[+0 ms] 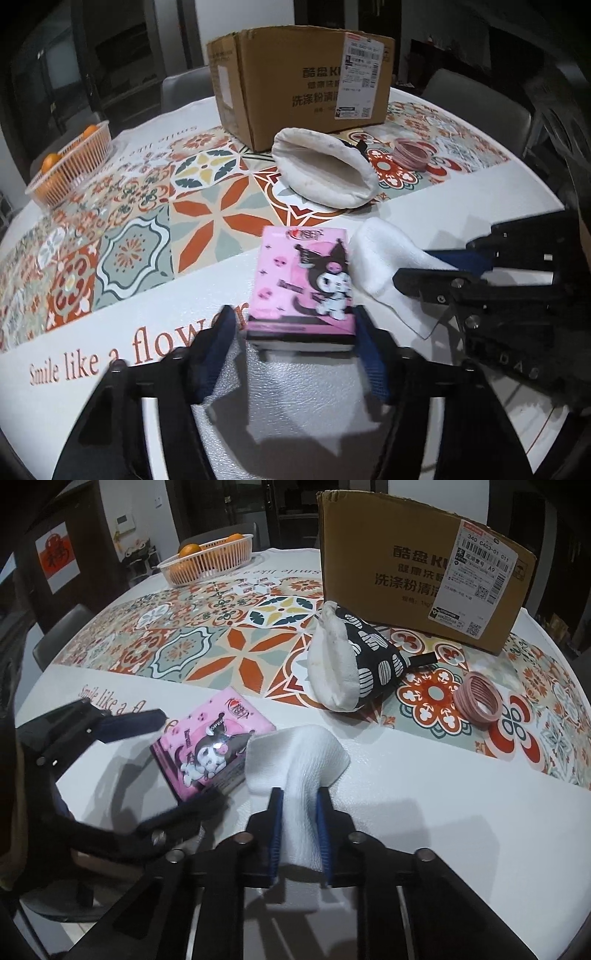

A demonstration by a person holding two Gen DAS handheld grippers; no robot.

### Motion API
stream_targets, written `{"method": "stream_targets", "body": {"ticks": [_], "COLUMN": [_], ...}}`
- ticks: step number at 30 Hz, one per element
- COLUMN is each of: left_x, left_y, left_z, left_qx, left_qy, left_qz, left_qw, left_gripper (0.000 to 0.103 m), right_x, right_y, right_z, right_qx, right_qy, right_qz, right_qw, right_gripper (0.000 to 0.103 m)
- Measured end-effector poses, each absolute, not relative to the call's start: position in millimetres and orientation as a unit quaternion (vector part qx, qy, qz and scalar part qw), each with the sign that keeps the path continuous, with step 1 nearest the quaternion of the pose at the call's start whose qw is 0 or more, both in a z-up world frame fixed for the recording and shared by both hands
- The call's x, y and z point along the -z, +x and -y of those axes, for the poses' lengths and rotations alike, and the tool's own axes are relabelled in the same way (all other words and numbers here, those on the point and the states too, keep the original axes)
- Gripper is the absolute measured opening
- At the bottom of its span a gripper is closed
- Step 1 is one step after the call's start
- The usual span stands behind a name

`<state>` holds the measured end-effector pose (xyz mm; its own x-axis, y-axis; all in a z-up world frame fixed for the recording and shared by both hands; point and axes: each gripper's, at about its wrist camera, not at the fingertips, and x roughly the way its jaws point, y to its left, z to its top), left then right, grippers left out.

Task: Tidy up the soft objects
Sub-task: 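Grasp the pink Kuromi tissue pack with the left tool while the right tool grasps the white cloth, then lift and carry the tissue pack and white cloth over the cardboard box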

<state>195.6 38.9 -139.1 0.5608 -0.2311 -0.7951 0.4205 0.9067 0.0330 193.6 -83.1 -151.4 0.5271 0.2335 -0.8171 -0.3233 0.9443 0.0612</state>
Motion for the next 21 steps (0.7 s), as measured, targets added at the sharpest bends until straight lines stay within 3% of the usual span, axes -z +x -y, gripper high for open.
{"method": "stream_targets", "body": {"ticks": [21], "left_x": [81.0], "left_y": [172.9], "left_z": [-35.6], "left_qx": [0.143], "left_qy": [0.047], "left_qz": [-0.355], "left_qw": [0.923], "left_gripper": [0.053], "right_x": [113.2], "right_y": [172.1], "right_z": [111.4], "right_qx": [-0.147], "right_qy": [0.026], "right_qz": [-0.407], "right_qw": [0.901], "right_gripper": [0.011]}}
